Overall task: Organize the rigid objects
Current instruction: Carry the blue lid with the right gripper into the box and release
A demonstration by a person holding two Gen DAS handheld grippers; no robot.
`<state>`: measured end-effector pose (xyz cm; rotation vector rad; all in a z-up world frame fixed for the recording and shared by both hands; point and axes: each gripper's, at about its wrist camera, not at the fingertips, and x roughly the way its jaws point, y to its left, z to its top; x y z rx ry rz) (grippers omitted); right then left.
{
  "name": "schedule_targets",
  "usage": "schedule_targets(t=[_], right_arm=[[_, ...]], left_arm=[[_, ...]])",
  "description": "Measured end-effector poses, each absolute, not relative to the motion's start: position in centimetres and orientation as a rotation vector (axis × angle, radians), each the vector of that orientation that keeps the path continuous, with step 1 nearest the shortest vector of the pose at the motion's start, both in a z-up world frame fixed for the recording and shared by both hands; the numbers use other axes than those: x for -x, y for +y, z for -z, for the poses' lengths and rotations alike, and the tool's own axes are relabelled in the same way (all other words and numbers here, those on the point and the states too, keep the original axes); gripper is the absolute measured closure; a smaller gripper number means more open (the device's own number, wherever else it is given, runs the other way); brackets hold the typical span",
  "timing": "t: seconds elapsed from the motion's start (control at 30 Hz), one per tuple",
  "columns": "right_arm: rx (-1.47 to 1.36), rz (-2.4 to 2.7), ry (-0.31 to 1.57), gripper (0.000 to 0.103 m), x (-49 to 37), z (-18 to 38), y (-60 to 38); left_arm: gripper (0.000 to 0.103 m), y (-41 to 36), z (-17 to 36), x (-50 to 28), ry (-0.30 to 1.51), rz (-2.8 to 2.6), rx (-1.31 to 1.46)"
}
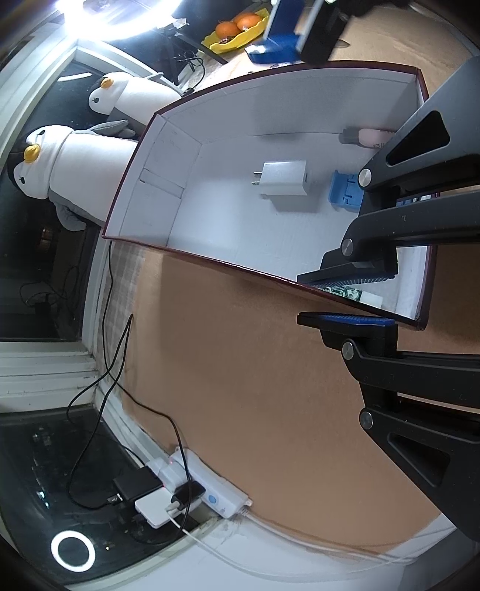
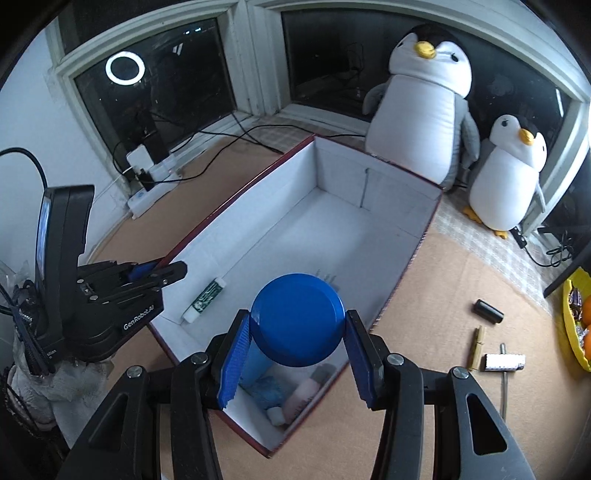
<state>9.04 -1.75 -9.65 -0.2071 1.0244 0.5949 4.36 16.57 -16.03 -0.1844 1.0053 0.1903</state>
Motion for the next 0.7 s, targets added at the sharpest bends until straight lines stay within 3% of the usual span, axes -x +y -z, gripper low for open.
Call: schedule_targets(t=[0.7], right_arm=[[0.267, -0.597, 1.068, 0.057, -8.8, 12.3, 1.0]], left_arm=[[0.091, 16.7, 16.1, -4.4, 1.001, -0.181, 0.192]])
